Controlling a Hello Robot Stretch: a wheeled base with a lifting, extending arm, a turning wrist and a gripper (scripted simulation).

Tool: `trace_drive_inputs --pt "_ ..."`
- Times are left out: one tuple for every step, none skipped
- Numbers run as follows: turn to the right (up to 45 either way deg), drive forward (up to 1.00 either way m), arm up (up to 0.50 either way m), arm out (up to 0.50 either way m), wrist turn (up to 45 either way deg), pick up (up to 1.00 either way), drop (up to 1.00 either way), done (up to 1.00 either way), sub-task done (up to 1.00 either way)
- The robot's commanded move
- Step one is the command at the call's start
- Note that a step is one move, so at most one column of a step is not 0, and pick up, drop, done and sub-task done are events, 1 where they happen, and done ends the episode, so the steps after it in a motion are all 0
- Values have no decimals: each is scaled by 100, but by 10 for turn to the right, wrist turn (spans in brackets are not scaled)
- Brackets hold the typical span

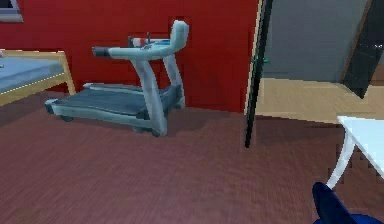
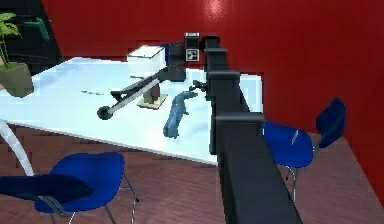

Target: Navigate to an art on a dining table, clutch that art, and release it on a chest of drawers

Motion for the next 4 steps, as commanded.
trace_drive_inputs --pt "0 0 0 0 450 0 0 0 0" --pt "0 0 0 0 180 0 0 0 0" --pt "0 0 -20 0 0 0 0 0 0" --pt "0 0 0 0 0 100 0 0 0"
